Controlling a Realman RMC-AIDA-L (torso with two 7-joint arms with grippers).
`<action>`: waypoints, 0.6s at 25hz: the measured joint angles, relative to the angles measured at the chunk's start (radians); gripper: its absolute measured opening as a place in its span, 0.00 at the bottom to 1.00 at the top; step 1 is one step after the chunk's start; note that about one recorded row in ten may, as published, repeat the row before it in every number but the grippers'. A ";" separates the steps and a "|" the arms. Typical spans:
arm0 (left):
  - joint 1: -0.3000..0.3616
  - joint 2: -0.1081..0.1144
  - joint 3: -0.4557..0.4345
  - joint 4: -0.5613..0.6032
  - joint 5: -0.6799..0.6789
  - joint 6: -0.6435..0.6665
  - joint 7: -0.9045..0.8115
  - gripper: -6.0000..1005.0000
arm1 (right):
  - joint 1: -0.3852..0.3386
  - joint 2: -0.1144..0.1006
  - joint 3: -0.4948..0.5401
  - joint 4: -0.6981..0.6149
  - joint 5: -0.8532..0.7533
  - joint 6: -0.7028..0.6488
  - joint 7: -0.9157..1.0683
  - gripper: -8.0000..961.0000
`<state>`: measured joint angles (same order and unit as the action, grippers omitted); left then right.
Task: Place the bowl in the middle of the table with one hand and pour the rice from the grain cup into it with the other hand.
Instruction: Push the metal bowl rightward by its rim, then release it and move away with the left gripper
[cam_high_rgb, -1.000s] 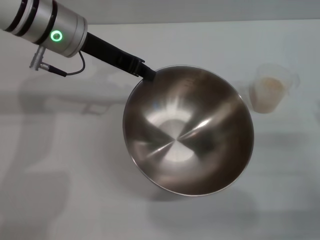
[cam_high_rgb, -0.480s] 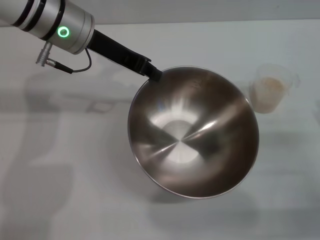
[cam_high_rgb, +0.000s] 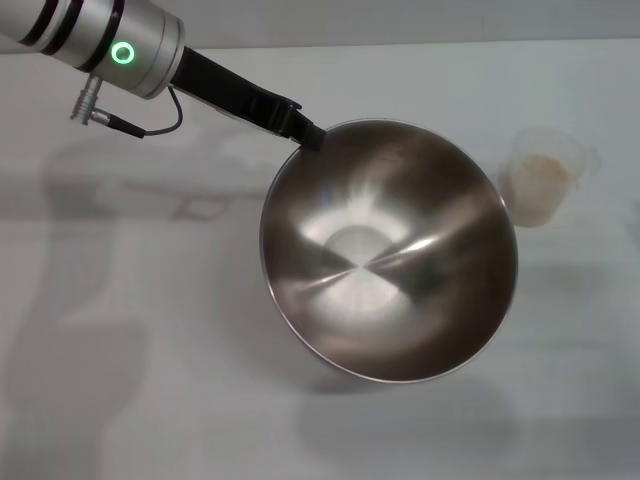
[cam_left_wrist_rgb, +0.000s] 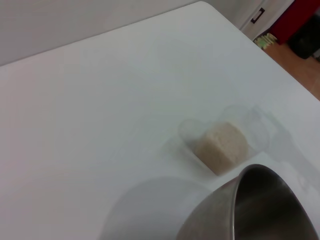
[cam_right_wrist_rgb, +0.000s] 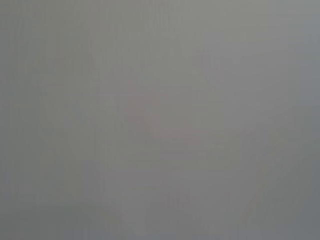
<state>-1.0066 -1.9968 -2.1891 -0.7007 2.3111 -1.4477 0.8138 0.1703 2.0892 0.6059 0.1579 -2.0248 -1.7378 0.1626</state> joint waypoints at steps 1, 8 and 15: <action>0.000 0.001 -0.001 0.000 -0.001 -0.001 0.001 0.03 | 0.000 0.000 0.000 0.000 0.000 0.000 0.000 0.87; -0.012 0.012 -0.012 0.010 -0.009 -0.011 0.004 0.03 | 0.000 0.000 0.000 0.000 0.000 0.000 0.000 0.87; -0.037 0.021 -0.018 0.050 -0.010 -0.014 0.015 0.03 | 0.000 0.000 0.000 0.000 0.000 0.007 0.000 0.87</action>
<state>-1.0437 -1.9763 -2.2070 -0.6506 2.3013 -1.4622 0.8288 0.1703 2.0892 0.6059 0.1580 -2.0248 -1.7312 0.1626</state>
